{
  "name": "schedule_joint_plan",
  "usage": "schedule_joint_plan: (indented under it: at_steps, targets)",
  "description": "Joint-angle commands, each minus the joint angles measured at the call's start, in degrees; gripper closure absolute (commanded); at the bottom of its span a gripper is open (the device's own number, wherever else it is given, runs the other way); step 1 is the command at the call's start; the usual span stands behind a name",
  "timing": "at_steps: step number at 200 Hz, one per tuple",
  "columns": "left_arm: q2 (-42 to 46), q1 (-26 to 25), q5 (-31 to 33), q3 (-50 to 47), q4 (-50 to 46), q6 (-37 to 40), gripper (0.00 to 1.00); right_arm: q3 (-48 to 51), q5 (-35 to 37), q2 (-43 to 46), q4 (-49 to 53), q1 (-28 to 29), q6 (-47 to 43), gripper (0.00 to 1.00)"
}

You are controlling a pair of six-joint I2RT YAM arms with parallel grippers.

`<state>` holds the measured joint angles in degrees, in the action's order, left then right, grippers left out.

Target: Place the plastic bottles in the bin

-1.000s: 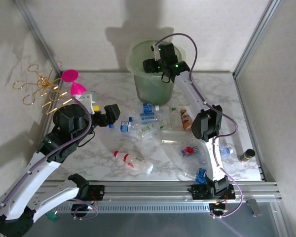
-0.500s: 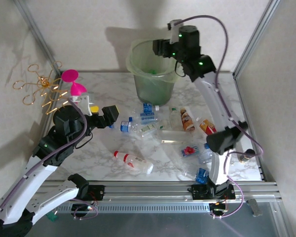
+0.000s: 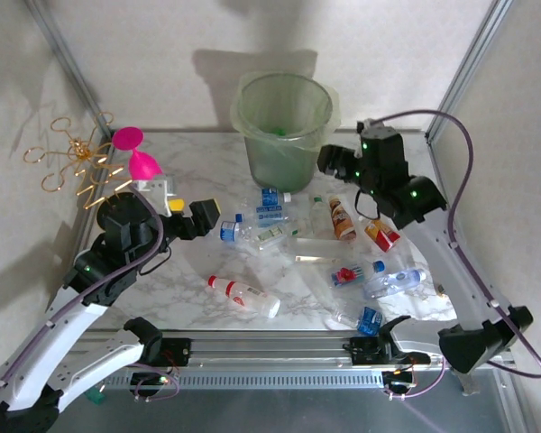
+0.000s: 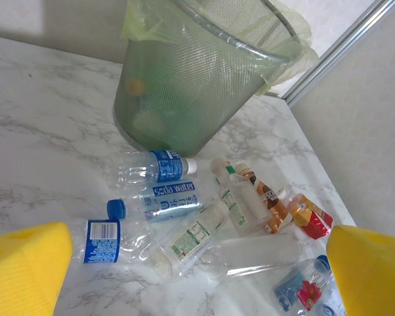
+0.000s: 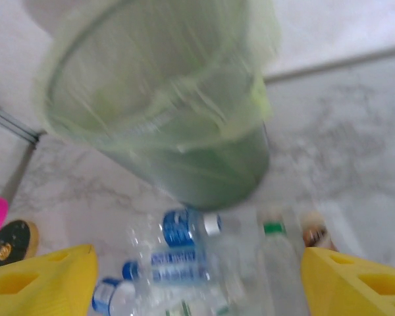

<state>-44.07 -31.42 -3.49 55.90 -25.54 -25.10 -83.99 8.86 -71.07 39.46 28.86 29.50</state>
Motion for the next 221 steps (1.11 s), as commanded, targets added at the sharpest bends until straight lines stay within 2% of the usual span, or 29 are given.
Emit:
schedule_joint_plan:
  at_steps: [1, 17, 36, 56, 71, 96, 116, 164, 180, 197, 221]
  targets:
    - [-1.6, -0.3, -2.2, -1.7, 5.5, -1.0, 0.01, 0.3, -3.6, 1.9, 9.3, 0.3, 7.9, 0.15]
    - [-3.0, -0.3, -3.1, -3.1, 8.5, -1.8, 0.02, 1.8, -4.6, 2.1, 14.0, 1.7, 9.8, 0.10]
    - [-4.1, -0.4, -3.2, -4.5, 10.3, -2.3, 0.02, 5.3, -0.3, 4.2, 19.8, 1.9, 15.6, 0.09]
    - [-3.8, -0.4, -3.0, -6.6, 11.8, -2.6, 0.02, 12.2, 1.0, 7.4, 23.6, 2.0, 28.7, 0.14]
    - [-3.3, -0.4, -2.7, -8.3, 12.8, -3.0, 0.01, 18.1, -0.7, 8.8, 25.4, 1.9, 38.4, 0.18]
    - [-3.1, -0.5, -2.7, -9.7, 13.6, -3.0, 0.02, 22.7, 1.0, 9.3, 31.4, 2.7, 49.4, 0.23]
    - [-2.9, -1.2, -1.7, -9.9, 13.7, -2.5, 0.02, 25.2, 0.4, 9.3, 37.1, 4.0, 56.2, 0.22]
    - [-2.3, -2.7, 0.1, -9.8, 13.2, -1.4, 0.01, 33.8, -6.8, 13.1, 35.6, 15.1, 70.7, 0.15]
    - [-1.9, -3.4, 0.8, -9.9, 12.9, -1.1, 0.01, 33.9, -8.4, 12.7, 36.1, 18.9, 75.7, 0.09]
    - [-1.2, -4.1, 1.7, -10.0, 12.7, -0.6, 0.01, 32.4, -8.0, 12.4, 35.8, 24.3, 83.5, 0.02]
    - [-0.5, -4.6, 2.6, -10.0, 12.5, -0.2, 0.01, 33.5, -6.4, 12.0, 34.4, 29.8, 92.4, 0.01]
